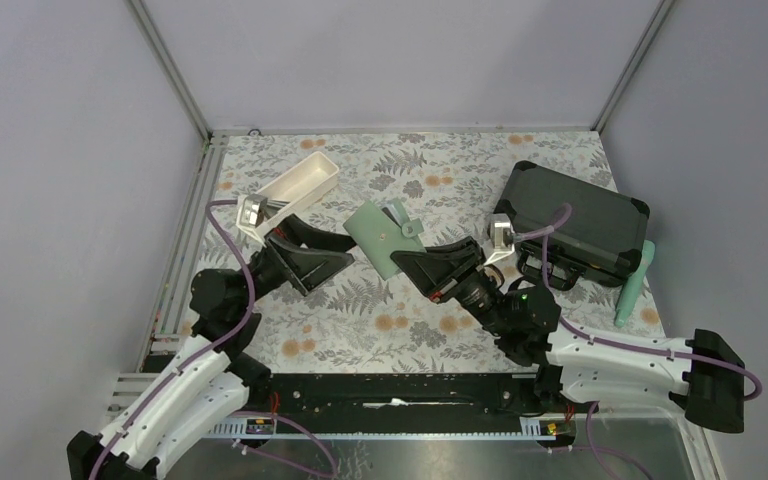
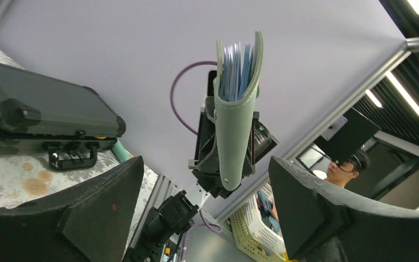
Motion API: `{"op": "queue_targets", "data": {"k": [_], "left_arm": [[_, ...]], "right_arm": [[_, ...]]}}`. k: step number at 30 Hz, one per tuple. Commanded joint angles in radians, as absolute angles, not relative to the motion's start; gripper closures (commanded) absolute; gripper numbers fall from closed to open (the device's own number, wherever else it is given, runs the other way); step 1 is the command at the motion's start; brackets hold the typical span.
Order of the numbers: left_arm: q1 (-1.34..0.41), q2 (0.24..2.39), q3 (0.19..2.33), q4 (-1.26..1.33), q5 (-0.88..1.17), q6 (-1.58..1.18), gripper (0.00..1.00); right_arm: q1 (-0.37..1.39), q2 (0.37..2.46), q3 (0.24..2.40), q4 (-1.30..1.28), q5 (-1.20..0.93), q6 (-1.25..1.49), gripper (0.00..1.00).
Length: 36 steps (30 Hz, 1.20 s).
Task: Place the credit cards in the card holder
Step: Close the card holder at the center of the board.
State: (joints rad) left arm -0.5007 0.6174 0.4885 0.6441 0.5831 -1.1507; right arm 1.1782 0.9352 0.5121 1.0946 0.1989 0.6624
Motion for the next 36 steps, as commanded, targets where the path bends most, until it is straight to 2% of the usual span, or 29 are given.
{"op": "queue_targets", "data": {"k": [1, 3, 8, 9, 12, 15, 16, 17, 20, 22, 23, 31, 36], "left_arm": [[-0.559, 0.633, 0.526, 0.754, 0.598, -1.124, 0.20], [-0.577, 0.646, 0.527, 0.779, 0.581, -1.130, 0.32], [-0.601, 0.684, 0.522, 0.910, 0.577, -1.180, 0.41], [-0.605, 0.690, 0.522, 0.925, 0.574, -1.186, 0.46], [-0.611, 0.706, 0.516, 0.949, 0.567, -1.197, 0.64], [-0.614, 0.719, 0.505, 0.995, 0.562, -1.223, 0.87], [-0.614, 0.725, 0.500, 1.015, 0.560, -1.233, 0.95], [-0.612, 0.726, 0.496, 1.030, 0.559, -1.242, 1.00], [-0.614, 0.712, 0.481, 1.006, 0.555, -1.235, 1.00], [-0.614, 0.682, 0.466, 0.925, 0.515, -1.195, 1.00], [-0.614, 0.663, 0.462, 0.877, 0.492, -1.162, 1.00], [-0.614, 0.616, 0.510, 0.626, 0.454, -1.046, 1.00], [-0.613, 0.619, 0.530, 0.538, 0.462, -1.009, 1.00]], "right_arm": [[1.183, 0.961, 0.534, 1.271, 0.097, 0.732, 1.00], [1.183, 0.973, 0.547, 1.268, 0.067, 0.738, 1.00], [1.183, 0.980, 0.567, 1.215, 0.035, 0.753, 1.00], [1.183, 0.981, 0.565, 1.211, 0.032, 0.758, 1.00], [1.183, 0.979, 0.563, 1.205, 0.015, 0.765, 1.00], [1.182, 0.976, 0.569, 1.174, 0.004, 0.763, 0.99], [1.183, 0.972, 0.568, 1.159, 0.004, 0.757, 0.93], [1.182, 0.967, 0.568, 1.137, 0.005, 0.748, 0.82], [1.181, 0.918, 0.570, 0.998, 0.061, 0.705, 0.40], [1.180, 0.872, 0.562, 0.908, 0.108, 0.675, 0.24], [1.179, 0.847, 0.557, 0.864, 0.135, 0.664, 0.20], [1.175, 0.827, 0.597, 0.738, 0.193, 0.612, 0.19], [1.175, 0.870, 0.637, 0.723, 0.185, 0.612, 0.28]]}}
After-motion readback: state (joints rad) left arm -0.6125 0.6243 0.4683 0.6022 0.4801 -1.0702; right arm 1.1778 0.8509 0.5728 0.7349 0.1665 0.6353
